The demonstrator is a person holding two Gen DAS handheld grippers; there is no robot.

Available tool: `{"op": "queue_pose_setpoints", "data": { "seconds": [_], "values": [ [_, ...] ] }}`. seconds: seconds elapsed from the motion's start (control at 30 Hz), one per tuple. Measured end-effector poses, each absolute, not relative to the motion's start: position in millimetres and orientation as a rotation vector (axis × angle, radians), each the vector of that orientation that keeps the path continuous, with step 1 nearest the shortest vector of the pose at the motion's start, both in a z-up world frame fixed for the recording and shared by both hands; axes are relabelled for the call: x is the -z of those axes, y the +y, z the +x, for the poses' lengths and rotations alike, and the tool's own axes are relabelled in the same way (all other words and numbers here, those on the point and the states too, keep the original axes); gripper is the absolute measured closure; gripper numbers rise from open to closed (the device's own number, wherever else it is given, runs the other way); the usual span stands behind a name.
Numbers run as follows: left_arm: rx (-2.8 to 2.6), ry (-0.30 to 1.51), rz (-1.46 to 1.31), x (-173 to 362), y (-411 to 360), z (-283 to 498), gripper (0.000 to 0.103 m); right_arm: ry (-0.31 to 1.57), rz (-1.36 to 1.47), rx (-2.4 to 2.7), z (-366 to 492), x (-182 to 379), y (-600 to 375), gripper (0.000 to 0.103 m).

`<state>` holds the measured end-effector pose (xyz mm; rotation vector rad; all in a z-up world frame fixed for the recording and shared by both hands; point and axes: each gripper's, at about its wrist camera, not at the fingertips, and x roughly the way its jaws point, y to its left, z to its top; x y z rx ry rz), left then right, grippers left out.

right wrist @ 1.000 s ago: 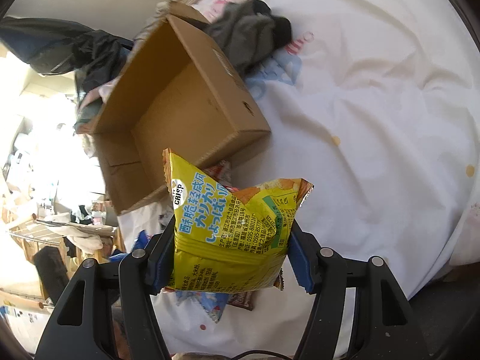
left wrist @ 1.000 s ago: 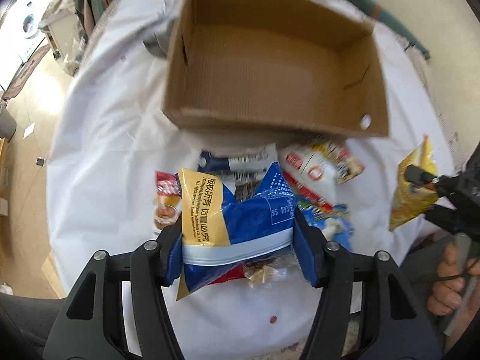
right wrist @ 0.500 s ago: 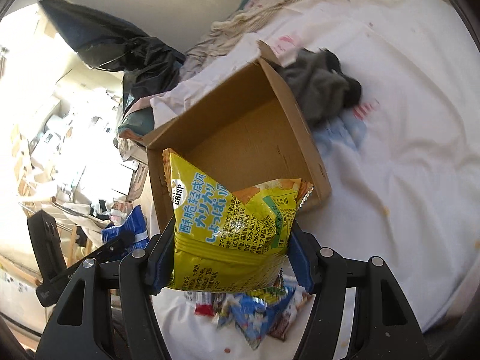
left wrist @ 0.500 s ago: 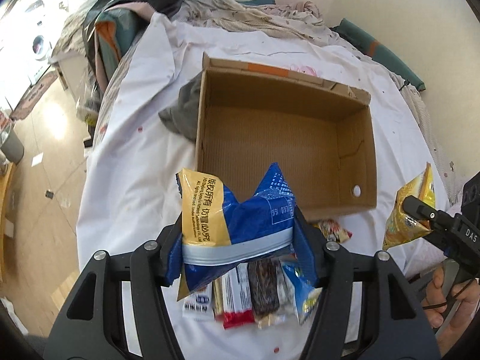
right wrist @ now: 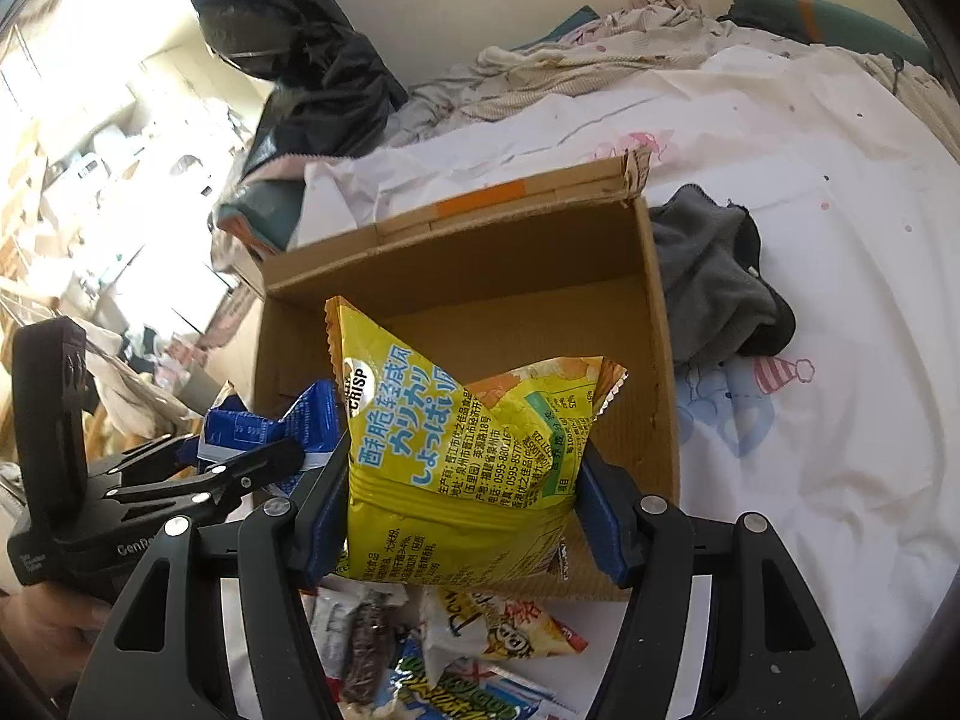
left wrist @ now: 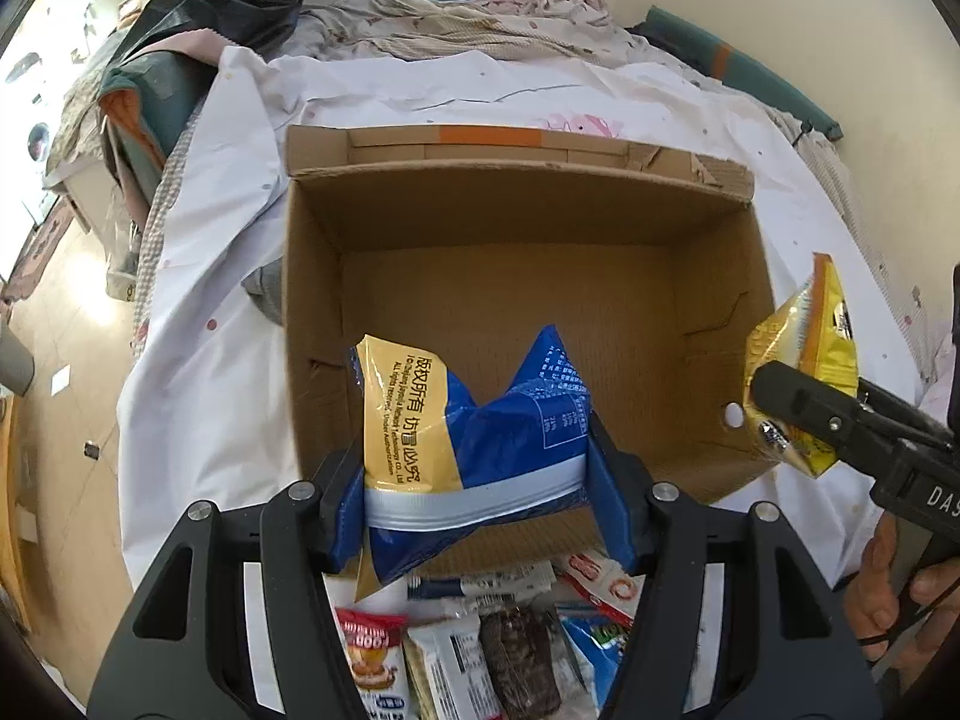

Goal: Organize snacks
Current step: 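Carry both packets into the cardboard box and open both grippers, then withdraw both tools from the box back toward the snack pile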

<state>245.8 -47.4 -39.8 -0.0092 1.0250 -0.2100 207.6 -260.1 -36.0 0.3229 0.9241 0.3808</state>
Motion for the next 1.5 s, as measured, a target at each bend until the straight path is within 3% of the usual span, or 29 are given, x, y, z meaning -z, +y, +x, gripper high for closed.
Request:
{"op": "queue_pose_setpoints", "data": {
  "seconds": [0.37,1.0,1.07,1.13,1.23,1.27,1.33,1.4,1.5],
  "values": [
    [0.215,1.051,0.005,63,-53,255,0.045,0.976,0.209,-0.343,215,56,-242,0.035],
    [0.205,1.04,0.028,64,-57,256,0.041,1.028,0.248,-0.294,222,67,-250,0.034],
    [0.21,1.04,0.025,63,-57,255,0.036,1.028,0.247,-0.296,222,67,-250,0.034],
    [0.211,1.025,0.023,61,-56,253,0.021,1.023,0.253,-0.301,222,66,-250,0.033],
    [0.2,0.988,0.026,54,-55,251,0.008,1.01,0.28,-0.32,222,63,-253,0.031],
    [0.191,0.982,0.029,52,-54,251,0.006,1.004,0.296,-0.33,222,62,-254,0.029],
    [0.18,0.975,0.036,51,-55,249,0.005,0.968,0.335,-0.345,220,56,-259,0.014],
    [0.18,0.97,0.035,49,-53,247,0.005,0.929,0.347,-0.341,217,49,-262,0.006],
    [0.181,0.961,0.028,46,-50,244,0.005,0.916,0.36,-0.342,216,45,-266,0.006]
  ]
}}
